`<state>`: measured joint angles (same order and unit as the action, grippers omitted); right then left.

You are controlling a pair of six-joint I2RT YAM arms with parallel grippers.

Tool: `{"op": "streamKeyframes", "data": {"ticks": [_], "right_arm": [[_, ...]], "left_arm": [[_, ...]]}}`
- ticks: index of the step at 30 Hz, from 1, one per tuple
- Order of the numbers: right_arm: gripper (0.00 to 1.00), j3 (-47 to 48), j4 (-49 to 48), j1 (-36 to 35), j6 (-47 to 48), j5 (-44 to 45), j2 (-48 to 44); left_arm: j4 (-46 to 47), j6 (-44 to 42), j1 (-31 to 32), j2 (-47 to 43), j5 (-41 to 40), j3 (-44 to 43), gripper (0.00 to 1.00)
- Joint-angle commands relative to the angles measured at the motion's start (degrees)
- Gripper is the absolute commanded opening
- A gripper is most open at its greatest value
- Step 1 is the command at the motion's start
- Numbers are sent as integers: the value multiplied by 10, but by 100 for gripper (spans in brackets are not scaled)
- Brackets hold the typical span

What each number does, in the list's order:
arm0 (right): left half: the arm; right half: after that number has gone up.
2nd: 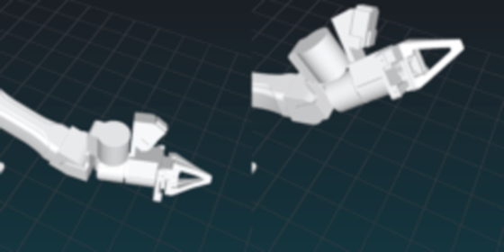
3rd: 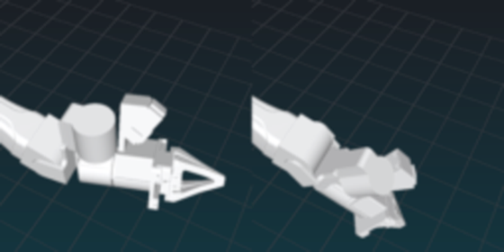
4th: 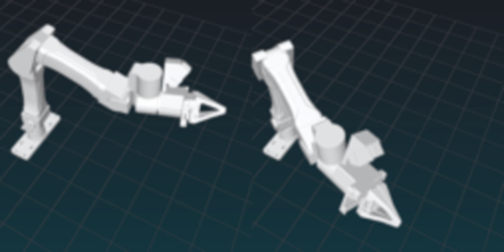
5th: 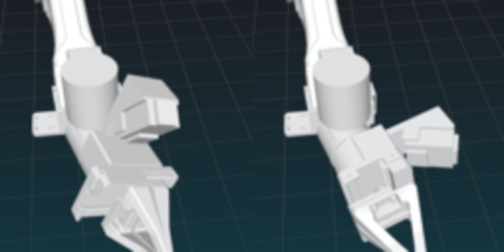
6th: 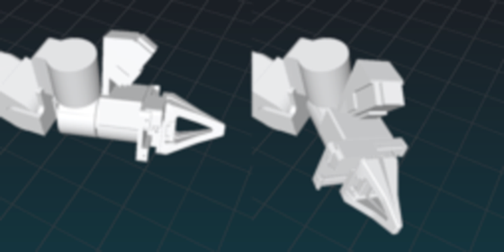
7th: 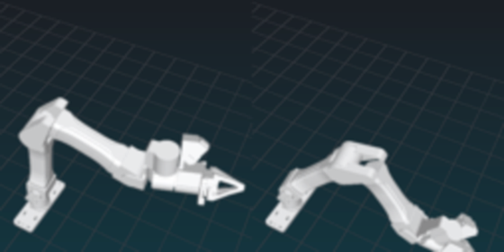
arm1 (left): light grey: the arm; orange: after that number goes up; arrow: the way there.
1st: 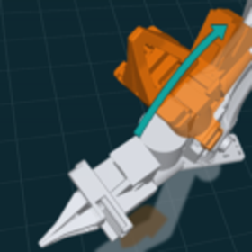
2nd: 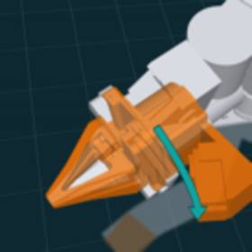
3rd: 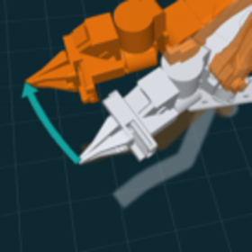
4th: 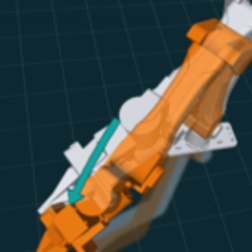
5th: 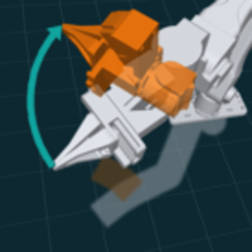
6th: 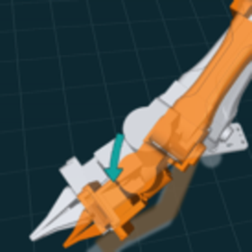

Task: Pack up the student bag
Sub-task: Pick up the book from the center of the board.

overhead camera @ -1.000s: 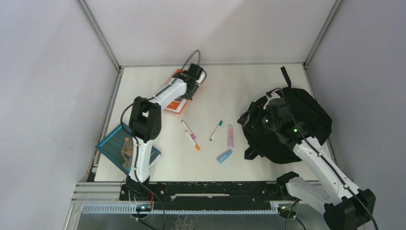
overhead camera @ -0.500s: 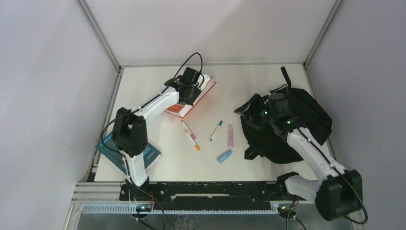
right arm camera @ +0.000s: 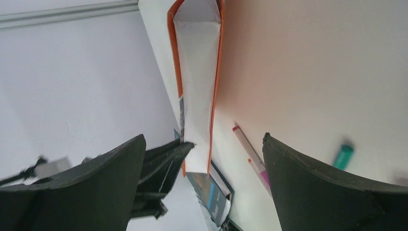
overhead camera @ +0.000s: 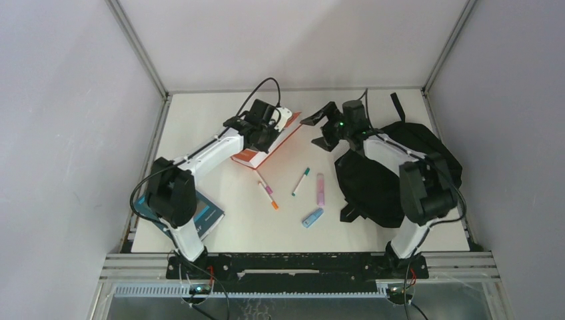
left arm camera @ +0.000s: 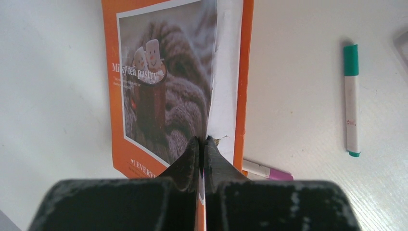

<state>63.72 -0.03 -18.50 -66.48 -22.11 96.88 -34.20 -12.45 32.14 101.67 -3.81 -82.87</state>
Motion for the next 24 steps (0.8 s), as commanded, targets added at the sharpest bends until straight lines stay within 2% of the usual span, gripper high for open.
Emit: {"op": "streamKeyframes", "data": {"ticks": [1,9,16,19,22,24], "right_arm": [[100,72,-39,-30,-39,-8,55],[100,161,-35,-55,-47,-16,160],[98,212,-2,-65,-37,-18,215],[82,214,-2,-69,-34,-17,221],[48,211,-14,-69,-45,-34,227],[34,204,-36,-70,-54,-44,228]], "left_arm": [[25,15,1,-42,25,11,0],[29,7,1,-57,19,38,0],[31,13,1,-66,24,47,0],[35,23,1,-78,18,53,0],[37,37,1,-86,0,55,3],[37,49,1,-91,-15,53,10]]}}
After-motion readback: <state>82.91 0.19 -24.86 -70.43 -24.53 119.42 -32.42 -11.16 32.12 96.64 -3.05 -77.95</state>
